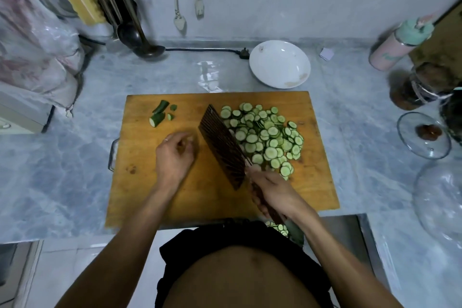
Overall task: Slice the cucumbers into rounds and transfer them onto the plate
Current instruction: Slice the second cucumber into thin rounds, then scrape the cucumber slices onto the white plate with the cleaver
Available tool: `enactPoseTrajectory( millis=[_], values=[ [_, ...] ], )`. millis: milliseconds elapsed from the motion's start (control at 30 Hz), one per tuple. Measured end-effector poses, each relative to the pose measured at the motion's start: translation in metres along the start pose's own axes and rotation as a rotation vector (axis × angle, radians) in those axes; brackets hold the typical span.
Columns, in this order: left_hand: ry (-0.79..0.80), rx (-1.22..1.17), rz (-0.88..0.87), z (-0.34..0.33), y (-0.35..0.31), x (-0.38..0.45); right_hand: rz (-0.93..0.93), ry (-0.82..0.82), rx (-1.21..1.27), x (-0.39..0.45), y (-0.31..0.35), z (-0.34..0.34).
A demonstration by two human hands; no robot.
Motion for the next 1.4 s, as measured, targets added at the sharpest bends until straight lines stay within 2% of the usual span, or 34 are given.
enactPoseTrajectory(
  millis=[400, 533, 633, 800, 967, 1100, 1200, 1400],
  values=[
    [0.137, -0.055, 0.005, -0.033, -0.029, -0.032, -0.022, -0.111, 0.027, -0.001, -0.031, 0.037],
    [0.134, -0.053, -0.041, -0.035, -0.045, -0.018, 0.043, -0.082, 0.091, -0.012, -0.026, 0.038],
    [0.155, -0.03, -0.102, -0.039, -0.055, 0.0, 0.066, -0.133, 0.104, -0.02, -0.02, 0.053],
    [0.328, 0.032, -0.156, -0.082, -0.052, 0.033, 0.079, -0.264, 0.106, -0.031, -0.021, 0.084],
    [0.535, 0.008, 0.041, -0.137, -0.027, 0.064, 0.104, -0.351, 0.064, -0.037, -0.018, 0.11],
    [0.5, -0.012, 0.079, -0.15, -0.034, 0.059, 0.095, -0.409, -0.033, -0.042, -0.012, 0.13],
    [0.489, -0.051, 0.028, -0.157, -0.049, 0.045, 0.091, -0.417, -0.079, -0.037, -0.01, 0.141],
    [0.444, 0.016, -0.004, -0.158, -0.057, 0.056, 0.143, -0.453, -0.178, -0.023, -0.017, 0.17]
  ],
)
Point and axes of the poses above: each hand's wrist, its own x-axis towards the middle knuckle, its own z-axis out of the back of the hand, y = z × x, the point moved 9 cm from there along x, towards the middle knuckle, and after that the axes turned 13 degrees about -z, right-handed, at the moved point
